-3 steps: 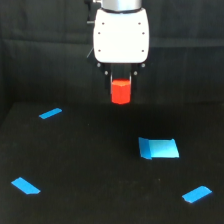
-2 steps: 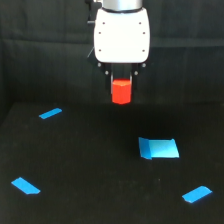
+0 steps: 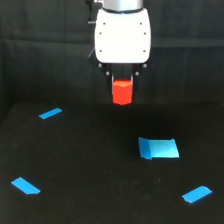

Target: Pick up the red object from the table

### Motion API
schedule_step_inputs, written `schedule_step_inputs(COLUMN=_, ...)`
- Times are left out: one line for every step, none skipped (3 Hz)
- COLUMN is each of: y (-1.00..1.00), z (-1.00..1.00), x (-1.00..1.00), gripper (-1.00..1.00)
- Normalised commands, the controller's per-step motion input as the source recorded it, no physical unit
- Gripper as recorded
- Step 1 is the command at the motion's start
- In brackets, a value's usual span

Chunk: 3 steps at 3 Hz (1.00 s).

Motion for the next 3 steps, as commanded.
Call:
schedule_step_inputs(y=-0.02, z=0.0, x=-0.03, gripper=-1.0)
schedule_step_inputs(y=-0.09, z=-0.04, x=0.02, gripper=-0.9)
schedule_step_inputs(y=0.06, z=0.02, x=-0.08, gripper=-0.96)
